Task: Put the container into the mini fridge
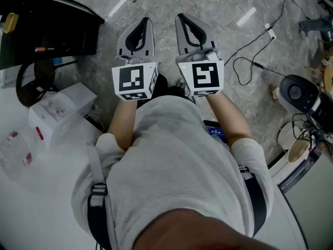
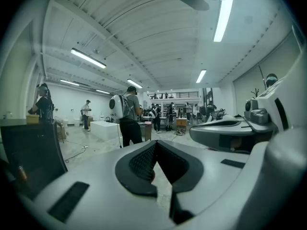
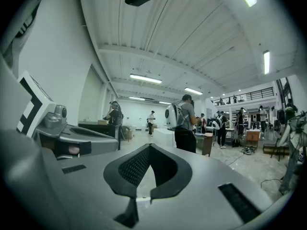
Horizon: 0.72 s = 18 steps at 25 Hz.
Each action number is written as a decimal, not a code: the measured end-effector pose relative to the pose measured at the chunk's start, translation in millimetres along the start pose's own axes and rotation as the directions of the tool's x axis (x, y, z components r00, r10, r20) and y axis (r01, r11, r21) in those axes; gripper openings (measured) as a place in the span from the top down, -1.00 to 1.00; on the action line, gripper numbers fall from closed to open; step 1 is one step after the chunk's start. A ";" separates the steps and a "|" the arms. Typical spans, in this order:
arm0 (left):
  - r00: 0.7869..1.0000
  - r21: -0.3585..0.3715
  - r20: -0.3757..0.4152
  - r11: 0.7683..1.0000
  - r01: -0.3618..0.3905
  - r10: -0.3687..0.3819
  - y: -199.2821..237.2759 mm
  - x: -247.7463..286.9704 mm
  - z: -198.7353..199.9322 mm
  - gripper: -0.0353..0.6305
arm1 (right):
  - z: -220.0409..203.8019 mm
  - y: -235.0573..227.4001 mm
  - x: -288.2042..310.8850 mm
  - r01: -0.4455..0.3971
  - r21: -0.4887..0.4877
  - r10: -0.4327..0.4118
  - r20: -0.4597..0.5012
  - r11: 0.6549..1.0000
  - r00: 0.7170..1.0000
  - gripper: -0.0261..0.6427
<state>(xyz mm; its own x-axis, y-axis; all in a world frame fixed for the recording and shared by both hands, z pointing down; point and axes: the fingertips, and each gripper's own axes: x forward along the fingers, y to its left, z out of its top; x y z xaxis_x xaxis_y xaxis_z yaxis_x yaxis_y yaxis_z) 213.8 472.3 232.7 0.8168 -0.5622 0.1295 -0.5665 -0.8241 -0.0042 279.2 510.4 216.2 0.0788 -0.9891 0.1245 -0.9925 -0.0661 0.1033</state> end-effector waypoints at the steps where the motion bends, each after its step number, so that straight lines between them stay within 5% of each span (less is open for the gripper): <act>1: 1.000 -0.002 -0.001 1.000 -0.004 0.004 10.6 3.6 -0.5 0.86 | 2.2 3.1 11.6 -0.003 -0.001 0.003 0.000 1.000 1.000 0.81; 8: 0.999 0.031 -0.045 0.999 0.015 -0.014 88.7 4.2 -7.0 0.86 | 8.0 55.9 84.4 -0.096 -0.007 0.096 -0.052 0.995 0.994 0.81; 18: 0.993 -0.013 -0.101 0.998 -0.055 0.053 198.7 -18.2 -28.6 0.86 | 7.8 133.0 146.6 -0.210 -0.093 0.195 -0.149 0.973 0.969 0.80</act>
<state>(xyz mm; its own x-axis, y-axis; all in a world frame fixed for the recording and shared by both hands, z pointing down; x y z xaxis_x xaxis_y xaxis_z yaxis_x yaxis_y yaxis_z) 83.2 320.8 257.9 0.7703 -0.5955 0.2282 -0.6119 -0.7910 0.0013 158.1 355.5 240.5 -0.1029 -0.9520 0.2883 -0.9738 0.1555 0.1659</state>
